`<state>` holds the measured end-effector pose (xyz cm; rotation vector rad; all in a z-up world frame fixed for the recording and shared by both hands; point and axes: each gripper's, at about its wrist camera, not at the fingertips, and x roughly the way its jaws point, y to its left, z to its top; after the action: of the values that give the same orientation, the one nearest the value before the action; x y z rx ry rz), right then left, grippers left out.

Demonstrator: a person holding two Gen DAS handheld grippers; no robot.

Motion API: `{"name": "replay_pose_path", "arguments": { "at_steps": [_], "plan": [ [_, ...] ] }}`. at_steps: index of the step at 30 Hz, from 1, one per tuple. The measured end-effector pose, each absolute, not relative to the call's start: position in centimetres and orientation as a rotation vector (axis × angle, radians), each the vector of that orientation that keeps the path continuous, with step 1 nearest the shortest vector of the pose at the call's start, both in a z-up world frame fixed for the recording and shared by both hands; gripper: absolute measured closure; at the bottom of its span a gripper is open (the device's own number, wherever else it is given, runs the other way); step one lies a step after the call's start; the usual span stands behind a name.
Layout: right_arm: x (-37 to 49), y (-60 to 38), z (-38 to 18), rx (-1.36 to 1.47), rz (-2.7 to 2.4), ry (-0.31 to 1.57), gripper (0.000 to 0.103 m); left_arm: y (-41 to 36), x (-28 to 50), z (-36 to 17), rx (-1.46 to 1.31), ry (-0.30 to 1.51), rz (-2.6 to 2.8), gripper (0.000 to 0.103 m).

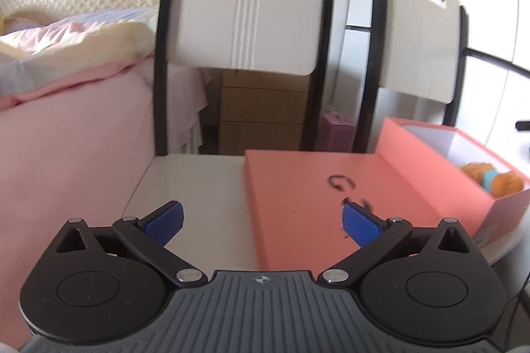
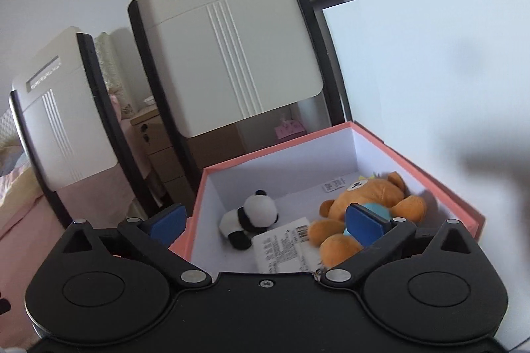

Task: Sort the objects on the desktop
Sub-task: 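Lower the teddy bear into the shoe box and open the right tool, then roll the right tool and grasp the edge of the salmon JOSINY lid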

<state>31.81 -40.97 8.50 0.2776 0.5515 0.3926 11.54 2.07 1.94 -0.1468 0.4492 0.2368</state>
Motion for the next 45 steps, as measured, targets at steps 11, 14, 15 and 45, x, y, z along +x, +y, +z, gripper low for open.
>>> {"name": "replay_pose_path", "arguments": {
  "at_steps": [11,14,15,45],
  "plan": [
    [20.5,-35.3,7.8,0.389,0.505,0.481,0.001,0.5,14.4,3.4,0.064,0.403,-0.097,0.0],
    [18.9,-32.5,4.4,0.478,0.5,0.522,0.001,1.8,14.7,1.6,0.02,0.364,-0.133,0.0],
    [18.5,-31.6,3.3,0.508,0.502,0.53,0.001,2.3,14.6,1.1,-0.001,0.343,-0.135,0.0],
    [19.9,-26.0,-14.3,1.12,0.421,0.679,0.057,4.4,15.7,-1.2,-0.165,0.426,-0.142,0.0]
  ]
}}
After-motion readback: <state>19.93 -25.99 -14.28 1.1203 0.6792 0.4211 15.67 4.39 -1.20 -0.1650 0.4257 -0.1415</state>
